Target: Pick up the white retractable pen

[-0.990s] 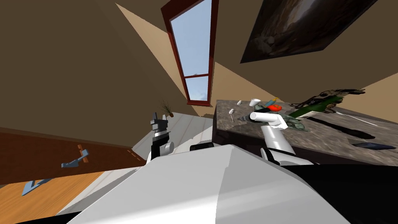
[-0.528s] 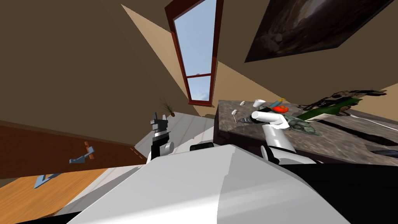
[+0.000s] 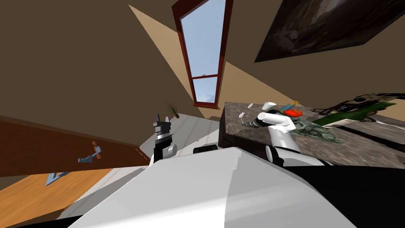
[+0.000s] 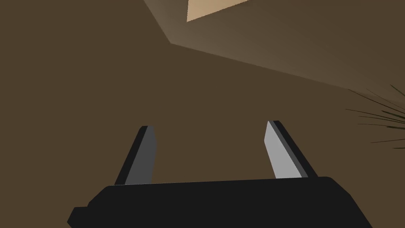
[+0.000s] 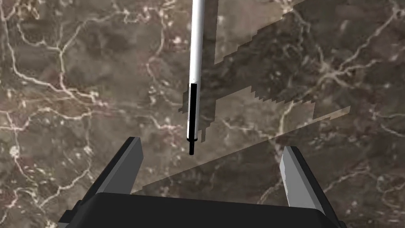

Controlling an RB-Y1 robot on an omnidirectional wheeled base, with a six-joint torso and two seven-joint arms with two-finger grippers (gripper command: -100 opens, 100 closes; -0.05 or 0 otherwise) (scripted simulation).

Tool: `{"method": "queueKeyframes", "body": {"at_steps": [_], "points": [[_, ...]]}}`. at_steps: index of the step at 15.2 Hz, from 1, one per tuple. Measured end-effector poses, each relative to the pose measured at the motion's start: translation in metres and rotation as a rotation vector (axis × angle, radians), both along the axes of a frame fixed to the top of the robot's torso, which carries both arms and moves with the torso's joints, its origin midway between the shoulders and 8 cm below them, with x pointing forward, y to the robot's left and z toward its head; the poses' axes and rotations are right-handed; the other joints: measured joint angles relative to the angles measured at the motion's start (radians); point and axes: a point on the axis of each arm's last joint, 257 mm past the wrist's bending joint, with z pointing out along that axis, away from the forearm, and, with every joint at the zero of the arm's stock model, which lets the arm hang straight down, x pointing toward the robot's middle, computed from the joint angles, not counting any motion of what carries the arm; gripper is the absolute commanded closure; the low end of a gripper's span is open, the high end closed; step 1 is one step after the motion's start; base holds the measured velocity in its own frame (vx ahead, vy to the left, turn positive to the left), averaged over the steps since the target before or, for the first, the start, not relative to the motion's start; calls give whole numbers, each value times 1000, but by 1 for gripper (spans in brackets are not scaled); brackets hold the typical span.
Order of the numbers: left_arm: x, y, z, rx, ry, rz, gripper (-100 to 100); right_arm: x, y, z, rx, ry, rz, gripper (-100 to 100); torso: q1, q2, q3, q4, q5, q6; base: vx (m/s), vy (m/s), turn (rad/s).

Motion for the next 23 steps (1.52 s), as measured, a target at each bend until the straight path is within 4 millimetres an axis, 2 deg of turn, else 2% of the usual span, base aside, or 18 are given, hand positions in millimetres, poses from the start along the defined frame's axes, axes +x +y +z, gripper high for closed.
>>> {"method": "queueKeyframes", "body": {"at_steps": [2,6,7,12,15,16,23], "points": [[0,0,0,0,0,0,0,-5,3,-3,24,15,-14,-100,-1,0,0,0,0,0,8,6,29],[0,0,0,0,0,0,0,-2,4,-19,28,15,-28,-100,-6,4,2,1,-1,0,-30,-37,62],[0,0,0,0,0,0,0,-1,4,-20,27,13,-29,100,-5,4,2,1,-1,0,-8,-11,3],[0,0,0,0,0,0,0,0,4,-19,27,11,-28,100,-5,2,1,0,-2,1,3,2,-16],[0,0,0,0,0,0,0,-4,3,-7,23,12,-19,100,-3,0,-1,-1,-2,2,33,39,-78],[0,0,0,0,0,0,0,-5,3,-7,24,13,-18,-100,-3,0,-1,-1,-2,1,7,35,161],[0,0,0,0,0,0,0,-38,-40,10,25,26,-117,-100,-3,1,0,0,-1,1,2,38,151]]}}
